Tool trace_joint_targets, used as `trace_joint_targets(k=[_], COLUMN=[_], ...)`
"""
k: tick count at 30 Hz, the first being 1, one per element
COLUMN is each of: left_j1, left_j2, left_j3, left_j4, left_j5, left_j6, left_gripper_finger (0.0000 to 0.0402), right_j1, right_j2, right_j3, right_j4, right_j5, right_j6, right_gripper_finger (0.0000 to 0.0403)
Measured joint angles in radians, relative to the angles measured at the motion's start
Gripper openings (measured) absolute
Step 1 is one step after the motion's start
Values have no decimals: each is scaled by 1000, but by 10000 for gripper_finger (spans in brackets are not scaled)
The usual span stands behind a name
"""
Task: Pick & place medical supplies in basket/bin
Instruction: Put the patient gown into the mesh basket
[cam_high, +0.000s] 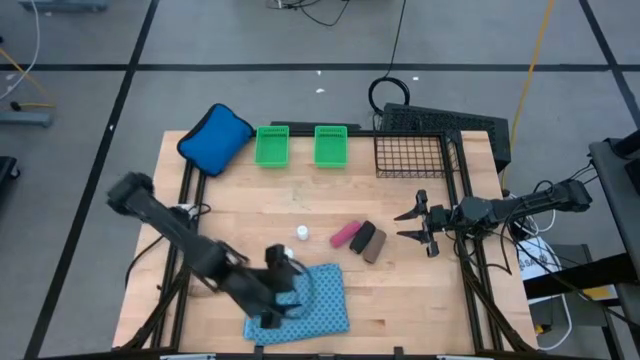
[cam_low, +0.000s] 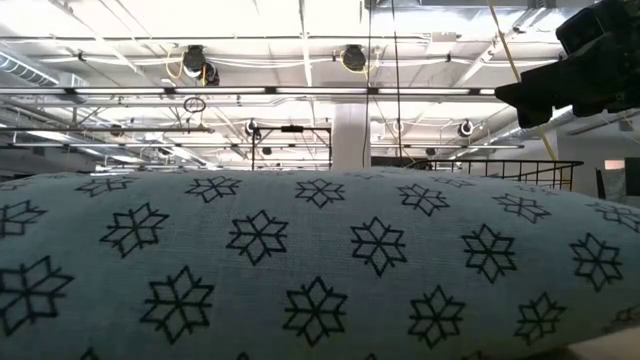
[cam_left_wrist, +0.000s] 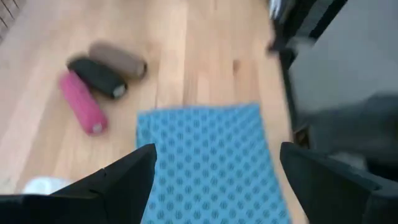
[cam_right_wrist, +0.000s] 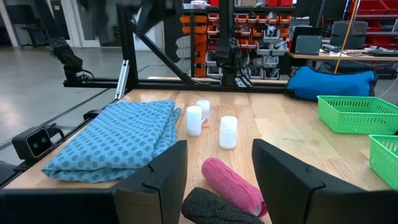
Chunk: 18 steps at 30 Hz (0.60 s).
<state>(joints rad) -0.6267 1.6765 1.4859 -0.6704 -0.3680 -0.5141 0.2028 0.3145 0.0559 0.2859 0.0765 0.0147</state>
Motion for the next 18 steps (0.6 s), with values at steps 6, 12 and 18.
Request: trace_joint_targets(k=[6,12,18], left_j1=[22,51,67], left_j2=[216,347,436], left_j3=[88,91,91], left_j4=[-61,-84,-82], left_j5=[109,145,226], left_j6=[-14,-79,-103], left_gripper_finger=[351,351,351], right_j1=[0,0,0], right_j2=[0,0,0], right_j3=[0,0,0], right_j4=[1,1,1], right_j5=[0,0,0], right_j6=[0,0,0], right_gripper_finger=[169,169,169])
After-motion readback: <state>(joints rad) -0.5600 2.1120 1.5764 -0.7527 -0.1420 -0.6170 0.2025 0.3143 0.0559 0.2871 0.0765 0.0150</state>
